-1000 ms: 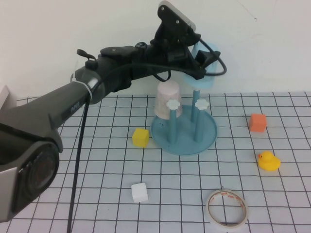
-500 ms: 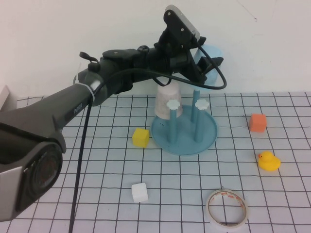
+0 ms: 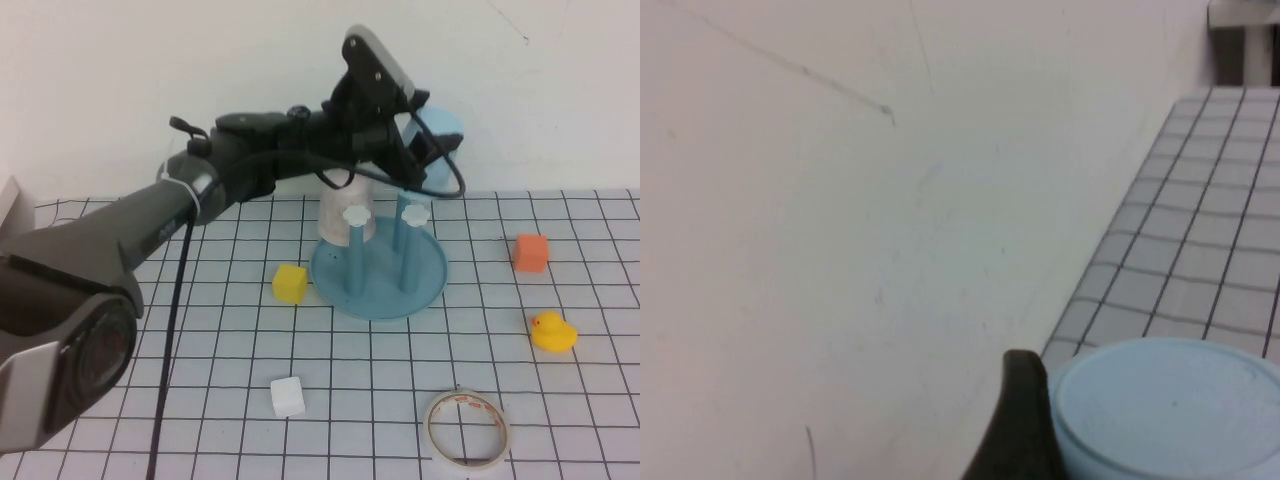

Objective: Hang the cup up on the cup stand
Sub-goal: Place the cup on the cup holder

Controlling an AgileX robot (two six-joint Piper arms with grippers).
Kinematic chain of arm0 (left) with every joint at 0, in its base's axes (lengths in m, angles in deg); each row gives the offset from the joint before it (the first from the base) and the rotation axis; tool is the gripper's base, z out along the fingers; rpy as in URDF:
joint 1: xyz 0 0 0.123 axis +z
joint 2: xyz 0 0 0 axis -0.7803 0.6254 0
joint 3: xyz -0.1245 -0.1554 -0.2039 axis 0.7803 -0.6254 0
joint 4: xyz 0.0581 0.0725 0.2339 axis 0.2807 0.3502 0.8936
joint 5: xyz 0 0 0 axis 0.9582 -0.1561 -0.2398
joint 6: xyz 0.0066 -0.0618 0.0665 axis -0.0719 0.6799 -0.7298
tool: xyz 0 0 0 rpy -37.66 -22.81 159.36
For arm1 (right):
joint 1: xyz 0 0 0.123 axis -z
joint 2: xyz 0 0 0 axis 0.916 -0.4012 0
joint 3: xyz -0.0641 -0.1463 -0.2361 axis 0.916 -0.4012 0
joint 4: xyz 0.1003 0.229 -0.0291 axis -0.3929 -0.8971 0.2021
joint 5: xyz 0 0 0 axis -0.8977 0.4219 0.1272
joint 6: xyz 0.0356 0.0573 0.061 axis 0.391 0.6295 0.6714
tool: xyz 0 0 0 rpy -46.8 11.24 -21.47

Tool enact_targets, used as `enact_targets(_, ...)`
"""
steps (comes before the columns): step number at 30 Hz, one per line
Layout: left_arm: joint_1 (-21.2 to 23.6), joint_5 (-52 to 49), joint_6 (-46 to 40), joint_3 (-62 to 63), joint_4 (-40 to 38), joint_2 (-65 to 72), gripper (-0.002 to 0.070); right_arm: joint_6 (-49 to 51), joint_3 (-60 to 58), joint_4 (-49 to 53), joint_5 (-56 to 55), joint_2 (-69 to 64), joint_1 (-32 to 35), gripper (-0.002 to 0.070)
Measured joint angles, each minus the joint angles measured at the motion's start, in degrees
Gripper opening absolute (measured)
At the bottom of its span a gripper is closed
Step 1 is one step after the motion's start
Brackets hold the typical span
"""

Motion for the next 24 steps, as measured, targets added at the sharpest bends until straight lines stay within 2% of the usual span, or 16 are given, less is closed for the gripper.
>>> enact_targets(11, -0.2, -2.1, -15.6, 0.4, -1.5, 2.4, 0.0517, 0.0, 0.0, 0.0, 0.0, 0.0, 0.0, 0.0219)
enact_targets(24, -0.2, -2.6, -18.5, 2.0, 0.2, 3.9, 0.0517, 0.0, 0.0, 0.0, 0.0, 0.0, 0.0, 0.0219)
